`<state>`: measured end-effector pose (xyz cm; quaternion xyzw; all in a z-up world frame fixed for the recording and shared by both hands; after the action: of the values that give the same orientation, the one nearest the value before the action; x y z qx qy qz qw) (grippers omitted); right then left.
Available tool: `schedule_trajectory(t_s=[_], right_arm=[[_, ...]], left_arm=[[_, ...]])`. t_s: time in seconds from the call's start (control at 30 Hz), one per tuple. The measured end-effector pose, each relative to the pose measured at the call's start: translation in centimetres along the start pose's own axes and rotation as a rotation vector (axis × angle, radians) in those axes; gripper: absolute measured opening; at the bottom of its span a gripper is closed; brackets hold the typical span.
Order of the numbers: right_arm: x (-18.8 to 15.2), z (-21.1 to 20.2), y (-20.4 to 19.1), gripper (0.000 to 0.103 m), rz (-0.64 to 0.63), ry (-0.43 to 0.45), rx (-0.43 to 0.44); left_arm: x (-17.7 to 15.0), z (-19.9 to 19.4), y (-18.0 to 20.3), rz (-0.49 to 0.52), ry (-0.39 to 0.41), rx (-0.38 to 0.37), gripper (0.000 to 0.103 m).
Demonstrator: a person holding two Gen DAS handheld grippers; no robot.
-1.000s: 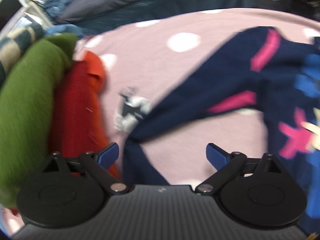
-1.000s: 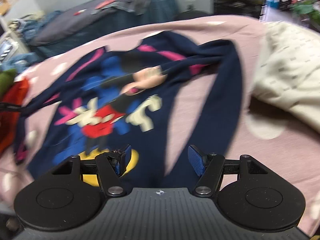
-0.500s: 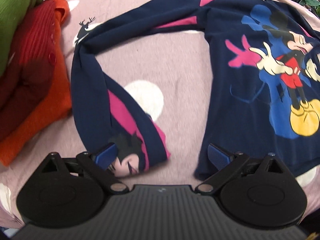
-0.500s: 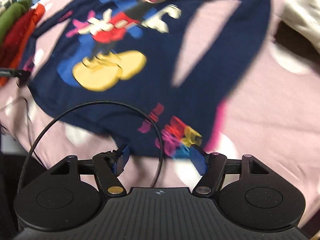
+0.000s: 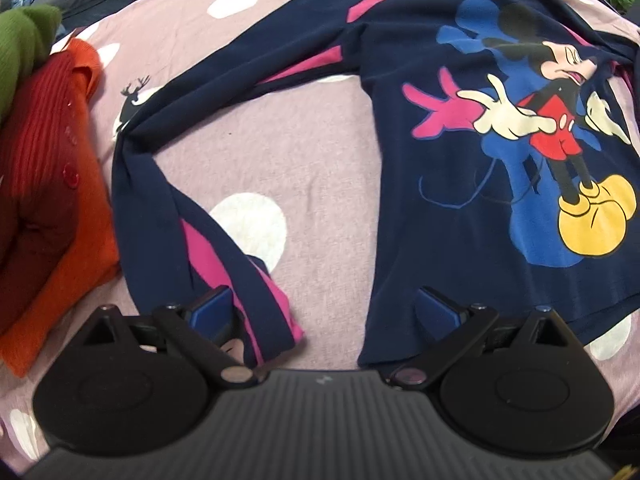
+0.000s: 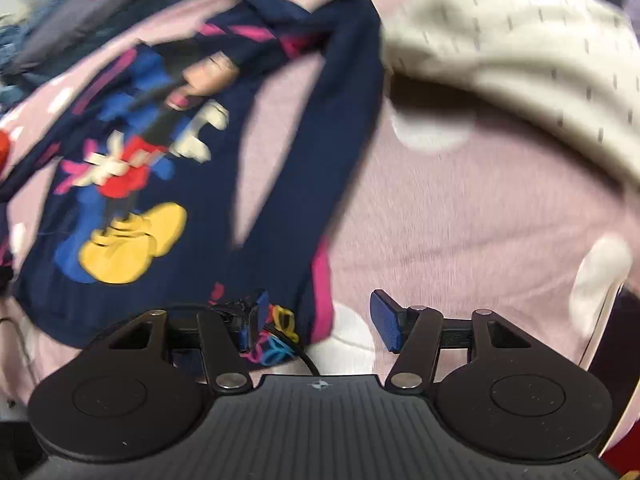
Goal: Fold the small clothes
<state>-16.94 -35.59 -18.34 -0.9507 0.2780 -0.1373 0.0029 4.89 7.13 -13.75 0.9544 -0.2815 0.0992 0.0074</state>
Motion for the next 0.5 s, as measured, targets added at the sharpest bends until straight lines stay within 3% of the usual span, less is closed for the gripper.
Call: schedule_trajectory(t_s=[0.07, 0.13, 0.17, 0.2, 0.33, 0.43, 0.5], right_arm=[[-0.4, 1.5, 0.2, 0.075, 0.050, -0.029, 0.041], [-0.6, 1.8, 0.0, 0.078, 0.065, -0.013, 0.074], [-0.6, 1.8, -0.2, 0.062, 0.051, -0.018, 0.079], [-0.6, 1.6, -0.3, 0.018, 0.033, -0.029, 0.099], [0.3, -1.4, 1.2, 0.014, 0.075, 0.039, 0.095], [1.3, -3.9, 4.3, 0.013, 0.031, 0.093, -0.077], [1.7, -4.4, 6.7, 0.015, -0.011, 0.076, -0.196]], left_arm=[[-0.1, 0.0, 0.2, 0.009, -0.003, 0.001, 0.099], [-0.3, 0.1, 0.3, 0.011, -0.010, -0.004, 0.099], [-0.4, 0.2, 0.3, 0.012, -0.014, -0.006, 0.099], [-0.5, 0.3, 0.3, 0.012, -0.020, -0.006, 0.099], [-0.7, 0.4, 0.2, 0.018, -0.028, -0.009, 0.099], [-0.8, 0.5, 0.2, 0.019, -0.032, -0.009, 0.099], [-0.9, 0.8, 0.1, 0.017, -0.042, -0.011, 0.099]])
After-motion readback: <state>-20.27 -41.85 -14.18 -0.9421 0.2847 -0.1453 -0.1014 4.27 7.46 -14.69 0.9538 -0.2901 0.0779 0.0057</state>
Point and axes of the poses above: each gripper's, at about its wrist camera, not at the fingertips, and z roughly the way its jaws point, y to its right, x to its top, the point moved 8 cm from there along z, roughly the way its jaws point, and after that the axes turned 5 degrees about -y, right-handed, at the moved point
